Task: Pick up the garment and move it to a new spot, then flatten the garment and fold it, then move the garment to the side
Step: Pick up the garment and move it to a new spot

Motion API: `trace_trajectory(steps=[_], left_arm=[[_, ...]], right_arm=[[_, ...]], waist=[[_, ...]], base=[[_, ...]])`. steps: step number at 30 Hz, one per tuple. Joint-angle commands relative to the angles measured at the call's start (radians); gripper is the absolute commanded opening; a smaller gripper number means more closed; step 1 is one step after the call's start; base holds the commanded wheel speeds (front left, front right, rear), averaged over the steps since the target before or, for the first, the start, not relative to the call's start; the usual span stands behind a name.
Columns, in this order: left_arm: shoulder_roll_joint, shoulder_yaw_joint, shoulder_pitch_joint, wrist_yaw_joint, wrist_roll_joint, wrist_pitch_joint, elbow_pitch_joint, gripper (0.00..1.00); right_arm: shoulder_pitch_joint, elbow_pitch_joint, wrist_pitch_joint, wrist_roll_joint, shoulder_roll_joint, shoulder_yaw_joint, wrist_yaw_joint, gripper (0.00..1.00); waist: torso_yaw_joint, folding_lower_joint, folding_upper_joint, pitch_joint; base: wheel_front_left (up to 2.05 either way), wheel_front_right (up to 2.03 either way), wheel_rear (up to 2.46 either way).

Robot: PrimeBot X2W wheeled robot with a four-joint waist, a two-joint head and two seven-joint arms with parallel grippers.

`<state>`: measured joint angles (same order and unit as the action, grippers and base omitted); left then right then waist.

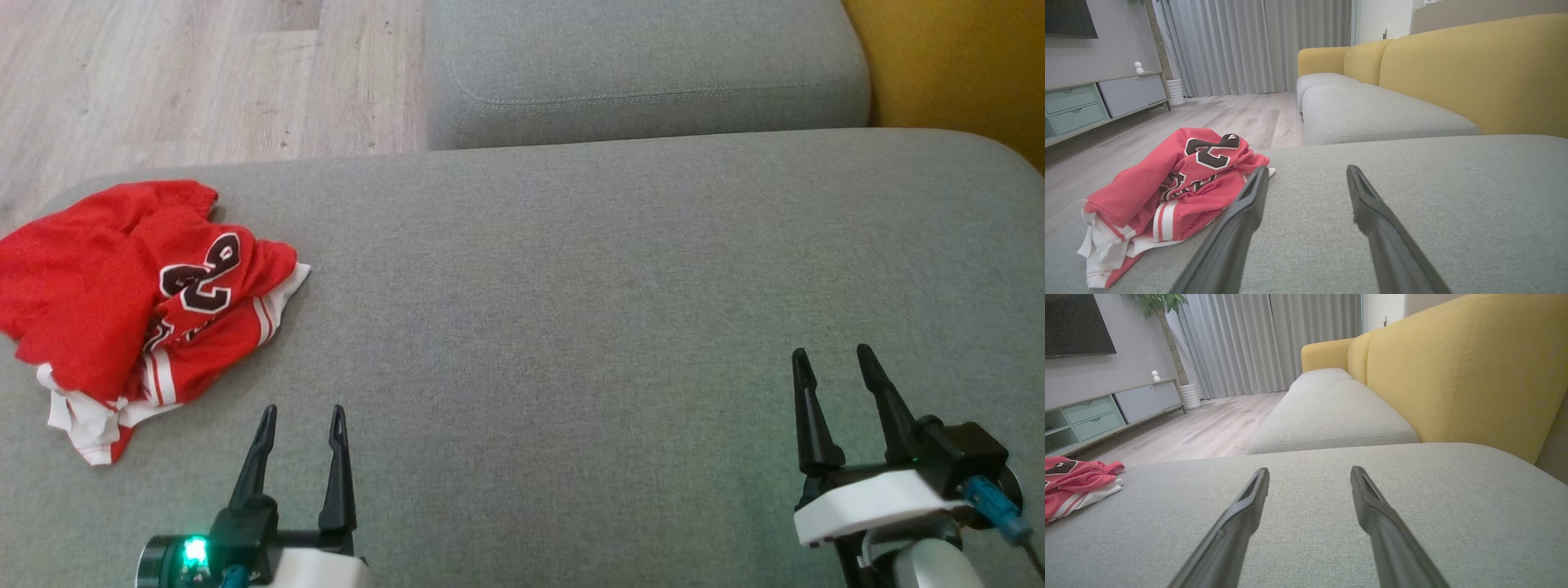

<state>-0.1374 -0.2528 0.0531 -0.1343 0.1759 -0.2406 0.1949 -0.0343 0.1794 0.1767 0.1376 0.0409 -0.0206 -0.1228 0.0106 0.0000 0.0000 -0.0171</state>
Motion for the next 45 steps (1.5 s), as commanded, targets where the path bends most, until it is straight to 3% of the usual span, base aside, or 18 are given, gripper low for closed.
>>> trace_trajectory(steps=[1,10,19,26,34,39,45], left_arm=[[-0.013,0.034,-0.021,-0.011,0.004,-0.015,-0.033,1.0],[-0.018,0.038,-0.029,-0.015,0.013,-0.016,-0.029,1.0],[-0.042,0.049,-0.014,-0.025,0.018,-0.014,-0.037,1.0],[-0.061,0.061,0.01,-0.035,0.027,-0.002,-0.058,1.0],[-0.07,0.07,0.006,-0.021,0.062,0.025,-0.078,1.0],[-0.086,0.07,-0.135,0.033,0.108,0.126,-0.056,1.0],[-0.097,0.089,-0.4,0.114,0.194,0.256,0.119,1.0]], right_arm=[[0.023,-0.038,0.008,-0.005,0.009,-0.024,-0.008,1.0],[0.007,-0.042,0.009,0.0,0.009,0.01,-0.008,1.0],[-0.003,-0.046,0.01,0.013,0.009,0.013,-0.008,1.0],[0.006,-0.034,0.013,0.023,0.009,-0.013,-0.008,1.0],[0.004,-0.027,0.009,0.024,0.009,-0.025,-0.008,1.0],[-0.005,-0.039,-0.01,0.008,0.009,-0.018,-0.008,1.0],[0.016,-0.079,-0.04,-0.014,0.009,-0.039,-0.008,1.0]], waist=[[0.0,0.0,0.0,0.0],[0.066,0.0,0.0,-0.001],[0.31,0.0,0.0,-0.015],[0.419,0.0,0.0,-0.024],[0.415,0.0,0.0,-0.019],[0.395,0.0,0.0,-0.001],[0.323,0.0,0.0,0.057]], base=[[0.0,0.0,0.0],[0.0,0.0,0.0],[0.0,0.0,0.0],[0.0,0.0,0.0],[0.0,0.0,0.0],[0.0,0.0,0.0],[0.0,0.0,0.0]])
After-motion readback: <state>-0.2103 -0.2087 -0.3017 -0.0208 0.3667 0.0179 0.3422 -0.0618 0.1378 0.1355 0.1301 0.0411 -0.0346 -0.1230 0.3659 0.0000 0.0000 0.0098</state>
